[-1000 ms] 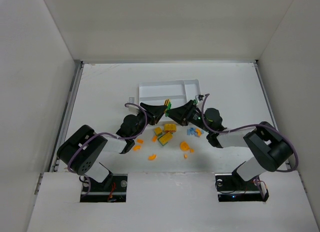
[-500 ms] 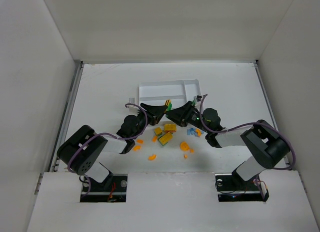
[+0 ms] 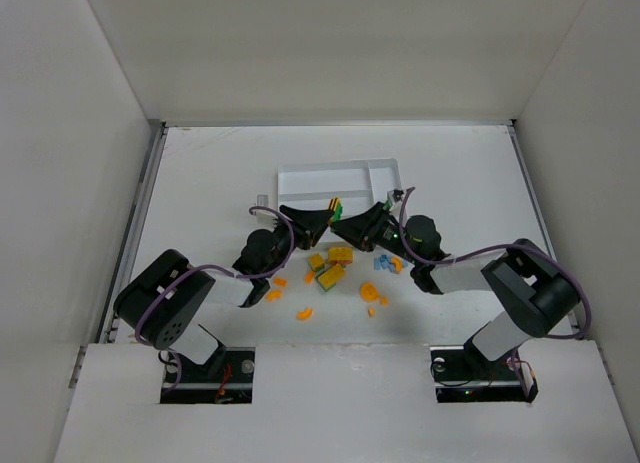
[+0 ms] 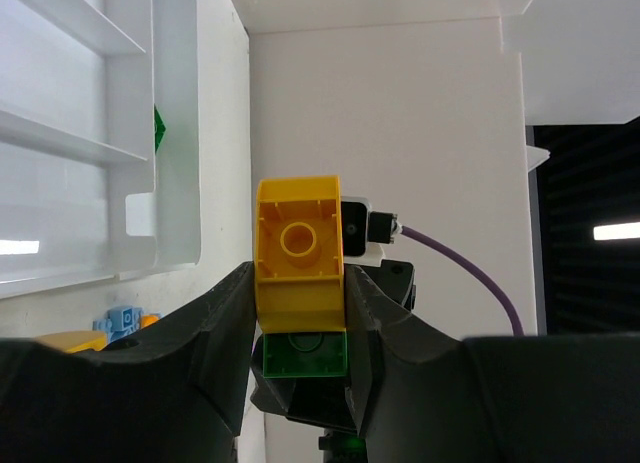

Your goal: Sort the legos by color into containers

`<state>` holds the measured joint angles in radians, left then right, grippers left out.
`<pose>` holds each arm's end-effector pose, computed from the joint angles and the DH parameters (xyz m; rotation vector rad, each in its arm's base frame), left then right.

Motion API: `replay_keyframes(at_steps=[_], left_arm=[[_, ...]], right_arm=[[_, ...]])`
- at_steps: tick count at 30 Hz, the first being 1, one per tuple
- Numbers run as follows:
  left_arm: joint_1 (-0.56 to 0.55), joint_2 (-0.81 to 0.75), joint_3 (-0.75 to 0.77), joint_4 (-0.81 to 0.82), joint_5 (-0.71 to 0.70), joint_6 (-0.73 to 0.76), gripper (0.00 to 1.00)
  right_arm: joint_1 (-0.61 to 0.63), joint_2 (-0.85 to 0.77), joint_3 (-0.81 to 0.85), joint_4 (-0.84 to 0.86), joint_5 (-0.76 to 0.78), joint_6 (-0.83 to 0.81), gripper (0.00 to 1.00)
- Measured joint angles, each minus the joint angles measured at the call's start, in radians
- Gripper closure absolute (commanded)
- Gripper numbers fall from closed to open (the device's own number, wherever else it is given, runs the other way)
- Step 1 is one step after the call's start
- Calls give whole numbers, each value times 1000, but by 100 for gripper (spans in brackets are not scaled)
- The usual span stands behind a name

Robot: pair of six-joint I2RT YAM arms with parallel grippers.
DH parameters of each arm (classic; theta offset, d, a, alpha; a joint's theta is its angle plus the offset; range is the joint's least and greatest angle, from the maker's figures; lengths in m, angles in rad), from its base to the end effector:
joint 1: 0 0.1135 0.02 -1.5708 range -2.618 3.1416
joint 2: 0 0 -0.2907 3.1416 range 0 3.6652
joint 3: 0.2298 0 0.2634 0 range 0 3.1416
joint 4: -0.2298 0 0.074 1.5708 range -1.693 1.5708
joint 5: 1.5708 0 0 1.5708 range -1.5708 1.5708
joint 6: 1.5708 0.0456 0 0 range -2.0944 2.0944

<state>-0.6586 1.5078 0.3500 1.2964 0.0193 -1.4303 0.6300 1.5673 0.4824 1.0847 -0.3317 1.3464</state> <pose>0.2193 -0.1709 0.2093 -0.6155 1.5648 -1.6788 0.2409 0.1940 0.2054 0.3614 1.8553 1.7281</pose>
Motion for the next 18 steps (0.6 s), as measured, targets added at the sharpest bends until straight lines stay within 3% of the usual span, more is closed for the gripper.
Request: replay_keyframes(at_steps=[18], left_arm=[[58,0,-28,2,48,-7,85]], right_arm=[[-91,-171,-96,-30,-19,-45,74]])
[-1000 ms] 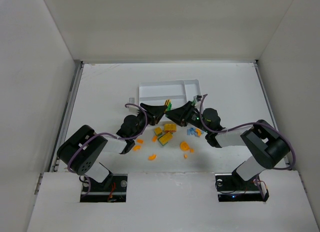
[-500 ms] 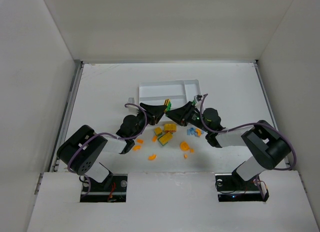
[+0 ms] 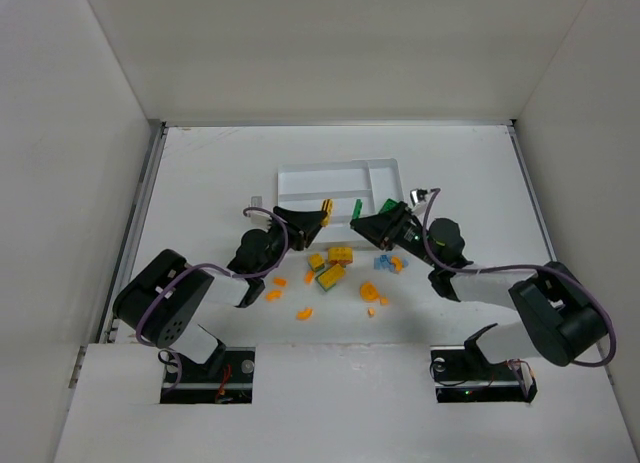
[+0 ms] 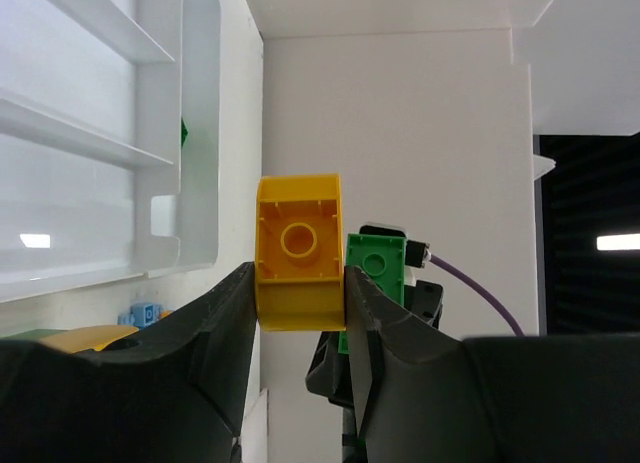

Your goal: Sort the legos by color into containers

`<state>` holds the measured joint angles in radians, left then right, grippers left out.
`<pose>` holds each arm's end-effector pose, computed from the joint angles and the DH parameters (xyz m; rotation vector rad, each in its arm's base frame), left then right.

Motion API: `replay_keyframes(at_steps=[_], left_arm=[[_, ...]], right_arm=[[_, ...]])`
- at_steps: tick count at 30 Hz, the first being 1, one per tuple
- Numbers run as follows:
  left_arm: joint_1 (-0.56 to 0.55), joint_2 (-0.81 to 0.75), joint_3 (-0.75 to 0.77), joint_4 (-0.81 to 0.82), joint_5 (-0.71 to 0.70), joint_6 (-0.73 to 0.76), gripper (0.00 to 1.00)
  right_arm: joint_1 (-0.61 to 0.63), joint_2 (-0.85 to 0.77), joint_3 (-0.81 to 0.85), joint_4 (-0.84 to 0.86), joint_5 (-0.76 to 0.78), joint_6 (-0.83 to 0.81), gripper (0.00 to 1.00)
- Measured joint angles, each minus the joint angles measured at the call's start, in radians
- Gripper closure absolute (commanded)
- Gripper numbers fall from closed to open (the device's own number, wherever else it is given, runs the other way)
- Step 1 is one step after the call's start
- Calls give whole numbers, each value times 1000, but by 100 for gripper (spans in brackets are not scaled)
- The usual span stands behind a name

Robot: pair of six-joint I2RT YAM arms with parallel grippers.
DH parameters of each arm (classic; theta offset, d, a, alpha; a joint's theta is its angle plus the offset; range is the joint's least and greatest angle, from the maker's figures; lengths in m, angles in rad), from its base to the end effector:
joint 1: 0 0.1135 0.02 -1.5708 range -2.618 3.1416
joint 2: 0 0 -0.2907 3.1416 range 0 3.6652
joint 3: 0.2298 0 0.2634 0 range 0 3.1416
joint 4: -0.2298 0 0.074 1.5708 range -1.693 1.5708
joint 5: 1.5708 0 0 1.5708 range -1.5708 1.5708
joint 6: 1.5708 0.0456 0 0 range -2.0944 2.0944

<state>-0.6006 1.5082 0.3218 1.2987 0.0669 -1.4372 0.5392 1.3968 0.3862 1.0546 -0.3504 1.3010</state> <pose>0.2230 -0.1564 0.2018 -0.6350 1.5859 -1.6568 0.2267 0.1539 0.2196 0.3553 1.7711 1.6673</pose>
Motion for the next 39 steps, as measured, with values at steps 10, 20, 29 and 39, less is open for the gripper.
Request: replay_keyframes(at_steps=[10,20,29,39], left_arm=[[-3,-35,-2,-16,9,86,85],[-29,-275,48,-248,-6,322,84],[-10,-328,116,-554,-47,489,83],[23,-326,154,-711,-62,565,84]], right_arm=[[-132,-167,73,-530,95,-298,73],[-33,-100,328,-1012,518,-655,73],[-34,5,337,-1096,605,-730,48],[-29,-94,340,-1091,626,-758,53]])
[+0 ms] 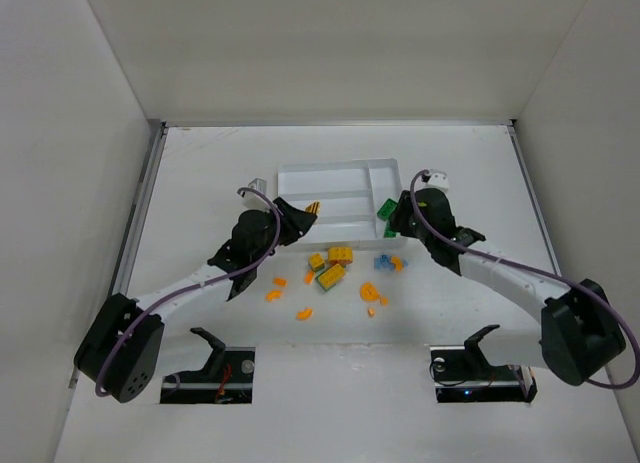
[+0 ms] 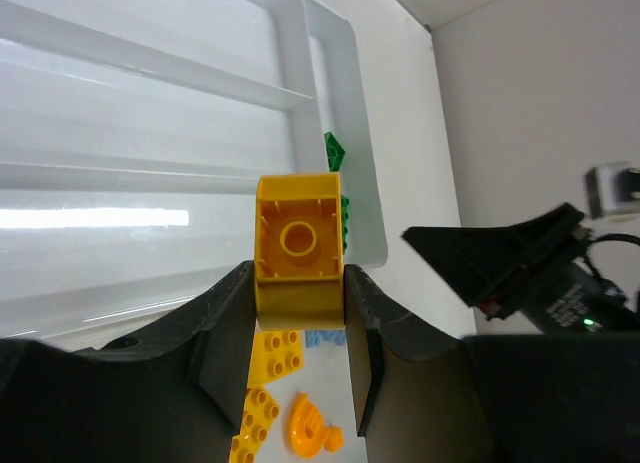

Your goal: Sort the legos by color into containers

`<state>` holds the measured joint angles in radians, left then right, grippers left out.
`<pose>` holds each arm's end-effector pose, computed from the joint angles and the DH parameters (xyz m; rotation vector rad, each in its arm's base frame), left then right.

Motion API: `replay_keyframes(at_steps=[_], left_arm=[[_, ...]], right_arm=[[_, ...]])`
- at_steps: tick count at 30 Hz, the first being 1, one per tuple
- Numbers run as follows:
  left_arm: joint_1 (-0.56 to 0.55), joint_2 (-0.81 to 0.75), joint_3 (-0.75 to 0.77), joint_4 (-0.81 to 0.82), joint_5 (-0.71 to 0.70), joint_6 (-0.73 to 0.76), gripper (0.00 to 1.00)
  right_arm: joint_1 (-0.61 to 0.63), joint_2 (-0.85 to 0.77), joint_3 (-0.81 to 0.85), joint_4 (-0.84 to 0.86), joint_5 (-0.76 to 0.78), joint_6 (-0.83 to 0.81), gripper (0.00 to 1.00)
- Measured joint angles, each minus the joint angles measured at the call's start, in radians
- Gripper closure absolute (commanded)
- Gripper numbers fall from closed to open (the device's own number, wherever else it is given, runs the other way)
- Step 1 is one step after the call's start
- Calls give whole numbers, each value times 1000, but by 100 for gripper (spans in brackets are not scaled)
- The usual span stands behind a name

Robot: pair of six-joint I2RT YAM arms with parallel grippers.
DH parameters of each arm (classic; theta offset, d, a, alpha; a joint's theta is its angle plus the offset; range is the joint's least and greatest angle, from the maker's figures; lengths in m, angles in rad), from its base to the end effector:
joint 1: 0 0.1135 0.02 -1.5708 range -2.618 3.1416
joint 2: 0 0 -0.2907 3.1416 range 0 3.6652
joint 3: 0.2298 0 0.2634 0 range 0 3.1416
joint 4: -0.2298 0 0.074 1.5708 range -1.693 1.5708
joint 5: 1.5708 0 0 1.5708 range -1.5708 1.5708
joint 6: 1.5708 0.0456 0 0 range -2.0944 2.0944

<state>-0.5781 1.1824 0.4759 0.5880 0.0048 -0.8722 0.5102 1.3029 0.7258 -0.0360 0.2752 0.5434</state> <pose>0.2199 -0.1437 0.2475 -0.2616 1.7927 -1.0703 0.2566 0.1294 0.2363 0.1918 2.1652 0.3064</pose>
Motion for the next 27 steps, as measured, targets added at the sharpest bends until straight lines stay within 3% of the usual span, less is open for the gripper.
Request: replay_keyframes(at_steps=[2,4,9,19,27], left_arm=[[4,5,16,-32,-2,13,84],[4,18,45,-71,-2,35,84],[3,62,118,-172,-8,98,84],[29,101,149,-373,-45,201,84],[37,182,245,-410,-87,239,84]], right_arm=[[16,-55,-6,16,8,-1,67],[48,-112,-29,67,14,2,72],[107,-144,-95,174,18,8,69],[106,-124,-158,248,25,26,63],[108,-122,-172,286,43,34,61]])
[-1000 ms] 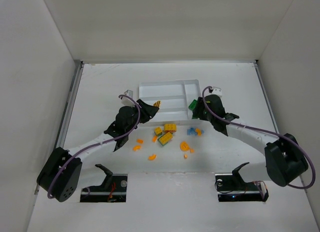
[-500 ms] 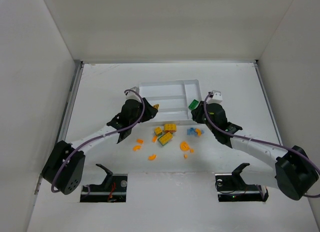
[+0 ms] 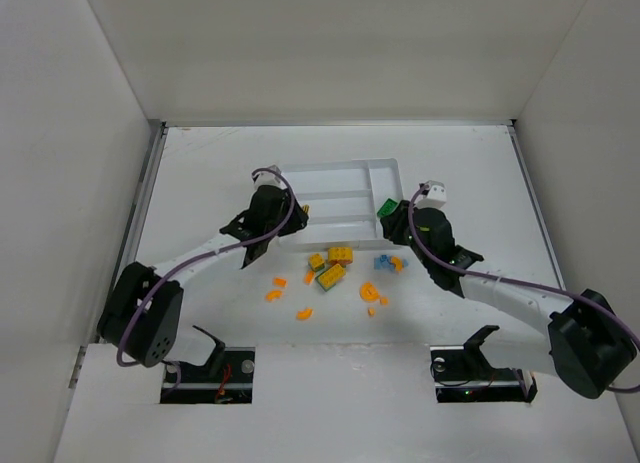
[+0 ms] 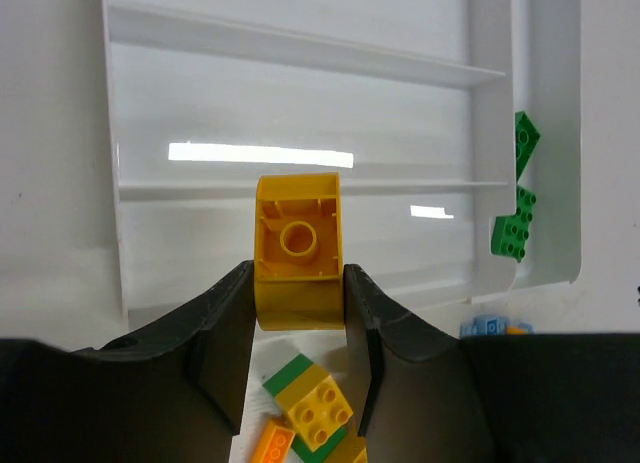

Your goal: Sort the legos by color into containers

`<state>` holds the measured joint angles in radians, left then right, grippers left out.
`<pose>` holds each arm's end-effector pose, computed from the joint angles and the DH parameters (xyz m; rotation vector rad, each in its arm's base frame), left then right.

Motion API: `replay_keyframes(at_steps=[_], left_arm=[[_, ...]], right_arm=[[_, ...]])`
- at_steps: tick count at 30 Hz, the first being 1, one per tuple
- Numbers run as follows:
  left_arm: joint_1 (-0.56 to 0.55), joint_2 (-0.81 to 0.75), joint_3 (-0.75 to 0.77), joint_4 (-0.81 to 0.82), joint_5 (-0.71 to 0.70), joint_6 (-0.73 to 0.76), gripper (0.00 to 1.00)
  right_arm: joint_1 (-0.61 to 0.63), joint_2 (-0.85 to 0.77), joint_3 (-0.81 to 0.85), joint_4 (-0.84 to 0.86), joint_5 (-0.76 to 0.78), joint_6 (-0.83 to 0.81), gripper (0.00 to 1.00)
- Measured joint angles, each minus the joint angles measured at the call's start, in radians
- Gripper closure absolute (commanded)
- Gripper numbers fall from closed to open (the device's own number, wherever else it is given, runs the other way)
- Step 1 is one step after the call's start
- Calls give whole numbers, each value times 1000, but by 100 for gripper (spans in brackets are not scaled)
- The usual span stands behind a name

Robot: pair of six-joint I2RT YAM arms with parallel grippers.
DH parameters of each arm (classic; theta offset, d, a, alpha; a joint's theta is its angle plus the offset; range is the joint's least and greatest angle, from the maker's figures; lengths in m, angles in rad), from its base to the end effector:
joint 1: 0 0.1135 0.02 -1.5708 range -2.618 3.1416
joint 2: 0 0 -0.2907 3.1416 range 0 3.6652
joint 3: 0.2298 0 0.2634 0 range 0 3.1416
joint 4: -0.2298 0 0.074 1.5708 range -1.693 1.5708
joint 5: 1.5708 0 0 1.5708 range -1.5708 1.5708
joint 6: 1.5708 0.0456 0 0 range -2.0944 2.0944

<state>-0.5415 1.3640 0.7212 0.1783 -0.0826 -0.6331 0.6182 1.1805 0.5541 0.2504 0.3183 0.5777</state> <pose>0.2662 -0.1557 0.2388 -0.1494 2.0913 -0.6450 0.2213 0.1399 0.2375 0.1731 1.9504 0.4873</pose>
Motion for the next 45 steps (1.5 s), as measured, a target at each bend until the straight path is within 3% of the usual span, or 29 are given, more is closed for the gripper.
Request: replay_keyframes(at_steps=[11,20,25,30,35,39,42,45], left_arm=[[57,166,162,8,-3,11,84],[119,401,391,18,10,-4,85],[131,474,430,3,9,-19,84],[131,488,444,-14,-10,-22,67],[131,488,457,-2,-26,-23,50],[131,482,456,2,-32,-23,48],[131,460,443,13,-35,-24,54],[129,410,398,30,-37,-26,62]], right_arm=[[22,13,-1,13,9,6,59],[25,25,-2,21,14,6,57],[25,24,-2,22,15,6,57],[29,25,-3,23,15,6,52],[48,35,-3,24,15,2,39],[73,38,-2,25,15,-6,35],[91,39,-2,25,15,-14,40],[109,39,-2,24,13,-33,59]])
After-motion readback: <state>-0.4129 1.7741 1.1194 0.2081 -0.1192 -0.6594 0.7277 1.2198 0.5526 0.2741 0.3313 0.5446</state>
